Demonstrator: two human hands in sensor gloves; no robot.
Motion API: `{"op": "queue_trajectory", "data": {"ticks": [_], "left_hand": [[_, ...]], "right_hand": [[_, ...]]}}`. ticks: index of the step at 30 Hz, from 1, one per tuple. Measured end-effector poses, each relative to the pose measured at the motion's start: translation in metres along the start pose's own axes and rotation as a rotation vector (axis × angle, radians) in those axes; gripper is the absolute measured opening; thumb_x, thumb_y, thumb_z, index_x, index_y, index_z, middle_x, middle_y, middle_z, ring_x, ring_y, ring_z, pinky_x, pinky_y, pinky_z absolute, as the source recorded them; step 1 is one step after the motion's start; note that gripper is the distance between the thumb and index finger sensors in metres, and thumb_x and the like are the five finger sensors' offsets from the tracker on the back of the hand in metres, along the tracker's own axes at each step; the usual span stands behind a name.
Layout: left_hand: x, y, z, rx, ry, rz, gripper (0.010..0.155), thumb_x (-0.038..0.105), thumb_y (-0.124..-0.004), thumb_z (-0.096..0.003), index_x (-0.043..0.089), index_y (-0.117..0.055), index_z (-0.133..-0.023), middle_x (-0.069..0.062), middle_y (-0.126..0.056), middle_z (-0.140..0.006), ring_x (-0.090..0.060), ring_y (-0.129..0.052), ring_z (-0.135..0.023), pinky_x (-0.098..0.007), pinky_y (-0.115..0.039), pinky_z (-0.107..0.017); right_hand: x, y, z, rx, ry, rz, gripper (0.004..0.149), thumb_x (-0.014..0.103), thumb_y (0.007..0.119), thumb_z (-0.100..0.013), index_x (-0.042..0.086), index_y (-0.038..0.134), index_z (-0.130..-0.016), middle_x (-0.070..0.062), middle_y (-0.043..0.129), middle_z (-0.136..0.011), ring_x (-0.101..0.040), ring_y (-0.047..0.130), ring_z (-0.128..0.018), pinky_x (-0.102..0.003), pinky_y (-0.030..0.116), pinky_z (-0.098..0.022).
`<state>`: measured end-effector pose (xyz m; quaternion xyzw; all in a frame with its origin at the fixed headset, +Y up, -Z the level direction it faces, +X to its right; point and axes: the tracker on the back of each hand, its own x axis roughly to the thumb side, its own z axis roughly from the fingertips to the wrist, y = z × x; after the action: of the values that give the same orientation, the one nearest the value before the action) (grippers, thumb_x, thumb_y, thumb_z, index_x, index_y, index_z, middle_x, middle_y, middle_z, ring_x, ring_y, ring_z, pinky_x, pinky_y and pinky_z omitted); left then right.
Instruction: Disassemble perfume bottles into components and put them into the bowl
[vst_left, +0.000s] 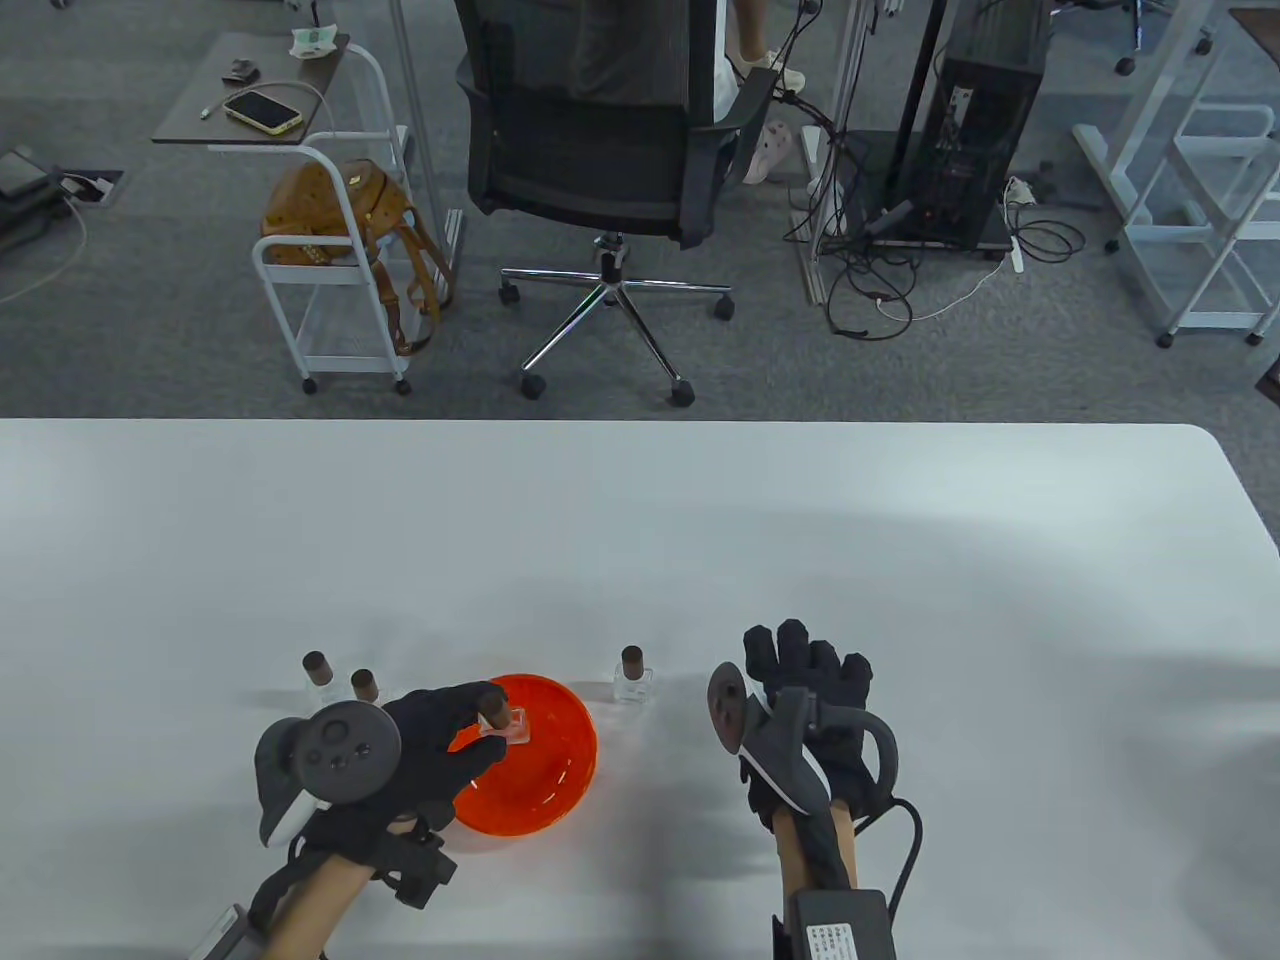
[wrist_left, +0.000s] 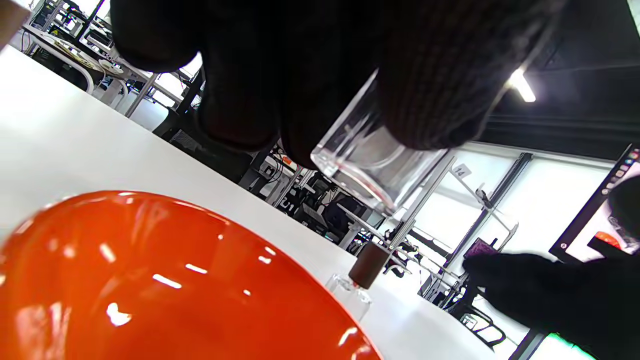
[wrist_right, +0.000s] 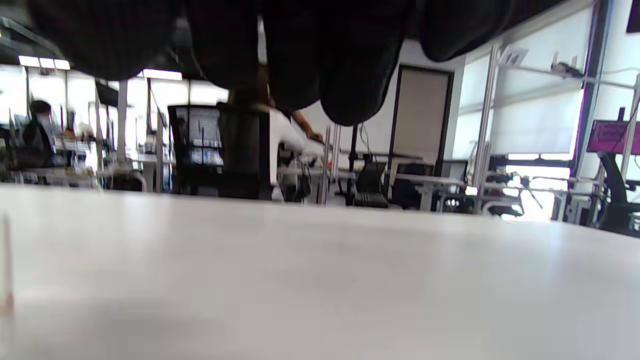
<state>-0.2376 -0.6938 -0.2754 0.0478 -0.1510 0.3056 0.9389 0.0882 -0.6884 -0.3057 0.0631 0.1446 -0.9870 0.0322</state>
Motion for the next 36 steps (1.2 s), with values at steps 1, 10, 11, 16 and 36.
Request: {"op": "queue_trajectory", "data": {"ticks": [1,10,11,16,36], "left_hand": [[-0.001,0.000,0.000,-0.005,0.005,-0.007,0.053,0.044,-0.092,-0.0400,0.028,-0.088,-0.091,-0.004,-0.105,-0.087,-0.030,-0.102,-0.077,-0.055,-0.072,-0.065],[-0.009,-0.002,-0.004,-0.035,0.029,-0.030,0.053,0.044,-0.092,-0.0403,0.028,-0.088,-0.091,-0.004,-0.105,-0.087,-0.031,-0.102,-0.077,-0.055,-0.071,-0.065],[-0.010,-0.002,-0.003,-0.036,0.030,-0.033,0.053,0.044,-0.092,-0.0402,0.028,-0.088,-0.091,-0.004,-0.105,-0.087,-0.031,-0.102,-0.077,-0.055,-0.071,-0.065],[-0.012,-0.002,-0.003,-0.048,0.039,-0.071,0.053,0.043,-0.092,-0.0402,0.028,-0.088,-0.091,-0.005,-0.105,-0.087,-0.031,-0.102,-0.077,-0.055,-0.071,-0.065],[-0.034,0.019,-0.001,0.013,0.141,-0.007,0.053,0.042,-0.091,-0.0410,0.026,-0.087,-0.091,-0.006,-0.105,-0.088,-0.032,-0.102,-0.077,-0.056,-0.071,-0.065]], "right_hand": [[0.007,-0.012,0.001,-0.055,-0.007,-0.040,0.063,0.054,0.073,-0.036,0.032,0.069,-0.094,0.000,0.077,-0.102,-0.025,0.089,-0.091,-0.061,0.063,-0.069],[0.122,-0.071,0.018,0.042,-0.402,-0.369,0.057,0.058,0.075,-0.033,0.041,0.077,-0.088,0.006,0.087,-0.096,-0.019,0.097,-0.082,-0.055,0.071,-0.069],[0.131,-0.070,0.020,0.071,-0.425,-0.376,0.059,0.058,0.076,-0.033,0.040,0.077,-0.088,0.005,0.087,-0.095,-0.018,0.099,-0.079,-0.054,0.072,-0.067],[0.154,-0.064,0.027,0.072,-0.463,-0.359,0.055,0.054,0.082,-0.031,0.036,0.082,-0.083,0.007,0.094,-0.083,-0.011,0.104,-0.062,-0.050,0.078,-0.062],[0.144,-0.030,0.033,-0.010,-0.420,-0.240,0.048,0.045,0.085,-0.035,0.031,0.084,-0.080,0.003,0.096,-0.078,-0.009,0.105,-0.050,-0.050,0.082,-0.056]]}}
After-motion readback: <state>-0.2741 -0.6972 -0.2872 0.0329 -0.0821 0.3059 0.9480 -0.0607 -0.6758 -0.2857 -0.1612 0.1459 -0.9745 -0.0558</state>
